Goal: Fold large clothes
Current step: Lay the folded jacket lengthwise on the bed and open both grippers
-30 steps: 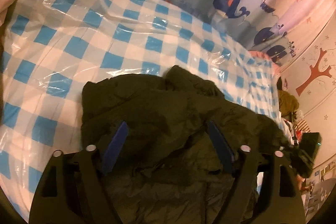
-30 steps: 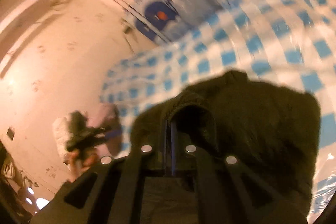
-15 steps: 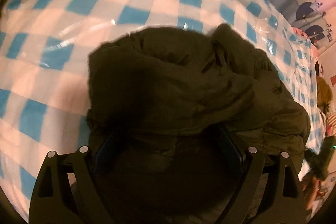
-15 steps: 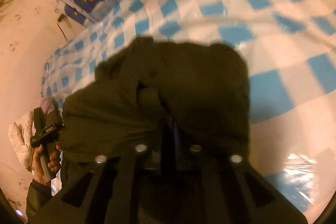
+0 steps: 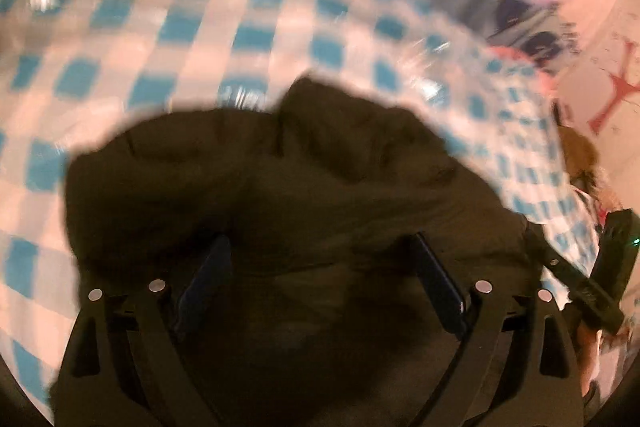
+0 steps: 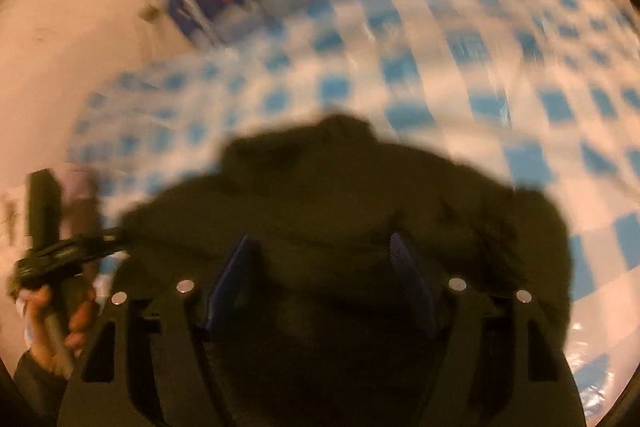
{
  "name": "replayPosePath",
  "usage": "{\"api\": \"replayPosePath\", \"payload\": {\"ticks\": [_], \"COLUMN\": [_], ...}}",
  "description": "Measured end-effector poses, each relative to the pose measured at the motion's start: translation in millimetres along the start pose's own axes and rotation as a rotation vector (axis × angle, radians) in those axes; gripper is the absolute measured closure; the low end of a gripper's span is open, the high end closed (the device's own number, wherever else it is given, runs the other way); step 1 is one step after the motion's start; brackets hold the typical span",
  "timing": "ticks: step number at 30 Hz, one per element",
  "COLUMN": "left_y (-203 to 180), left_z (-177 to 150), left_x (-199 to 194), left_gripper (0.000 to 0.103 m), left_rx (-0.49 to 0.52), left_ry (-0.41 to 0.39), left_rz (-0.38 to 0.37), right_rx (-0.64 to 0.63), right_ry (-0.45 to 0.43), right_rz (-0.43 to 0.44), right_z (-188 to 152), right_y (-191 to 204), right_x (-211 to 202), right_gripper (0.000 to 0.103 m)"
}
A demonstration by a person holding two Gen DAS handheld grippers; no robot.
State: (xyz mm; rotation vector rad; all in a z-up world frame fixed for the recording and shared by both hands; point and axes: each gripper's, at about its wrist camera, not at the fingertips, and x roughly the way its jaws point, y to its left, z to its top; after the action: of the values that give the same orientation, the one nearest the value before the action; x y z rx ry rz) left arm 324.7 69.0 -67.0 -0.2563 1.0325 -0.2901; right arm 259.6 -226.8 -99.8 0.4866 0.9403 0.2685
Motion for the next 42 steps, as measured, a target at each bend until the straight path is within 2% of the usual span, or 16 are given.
{"api": "replayPosePath", "payload": {"ticks": [2, 6, 8, 10, 12, 14, 16, 18, 19, 23, 27, 31, 32, 35, 39, 42], "left_y": [5, 4, 8, 10, 16, 30, 52, 84, 105, 188, 239, 256, 255, 239, 224, 214], "left_z": [-3, -13, -13, -13, -17, -30, -54, -89, -114, -201, -260, -299, -303, -313, -317, -318], "left_x": [23, 50, 52, 38, -9, -69, -123, -174, -197, -245, -257, -237, -233, -221, -217, -218], "left_gripper": [0.016, 0.016, 0.016, 0.016, 0.016, 0.016, 0.015, 0.010, 0.009, 0.009, 0.009, 0.009, 0.009, 0.008, 0.008, 0.008], "left_rx": [0.001, 0.039, 0.023, 0.013, 0.014, 0.023, 0.025, 0.023, 0.014, -0.106, -0.255, -0.357, -0.360, -0.355, -0.356, -0.334], "left_ry": [0.023, 0.060, 0.098, 0.105, 0.058, -0.005, -0.038, -0.053, -0.053, 0.006, 0.042, 0.109, 0.123, 0.140, 0.136, 0.139], "left_rz": [0.020, 0.074, 0.079, 0.086, 0.058, 0.014, -0.026, -0.042, -0.035, 0.001, -0.002, -0.130, -0.153, -0.247, -0.370, -0.403], "right_rx": [0.046, 0.000, 0.006, 0.027, 0.061, 0.041, 0.008, -0.032, -0.027, 0.059, 0.172, 0.211, 0.193, 0.185, 0.165, 0.192], "right_ry": [0.048, 0.082, 0.112, 0.132, 0.088, 0.067, 0.102, 0.150, 0.194, 0.344, 0.367, 0.395, 0.408, 0.479, 0.490, 0.471], "right_rz": [0.011, -0.038, -0.037, 0.017, 0.155, 0.213, 0.221, 0.210, 0.194, 0.159, 0.229, 0.289, 0.284, 0.399, 0.404, 0.434], "right_z": [-3, -8, -7, -5, -8, -22, -49, -86, -116, -199, -239, -258, -263, -278, -286, -286], "right_y": [-19, -20, -20, -21, -27, -34, -39, -48, -60, -93, -109, -102, -96, -79, -65, -68], "right_x": [26, 50, 51, 32, -18, -74, -125, -168, -192, -223, -234, -236, -237, -239, -240, -240], "right_gripper": [0.043, 0.044, 0.044, 0.042, 0.042, 0.024, 0.016, 0.015, 0.014, 0.014, 0.014, 0.014, 0.014, 0.014, 0.013, 0.013]}}
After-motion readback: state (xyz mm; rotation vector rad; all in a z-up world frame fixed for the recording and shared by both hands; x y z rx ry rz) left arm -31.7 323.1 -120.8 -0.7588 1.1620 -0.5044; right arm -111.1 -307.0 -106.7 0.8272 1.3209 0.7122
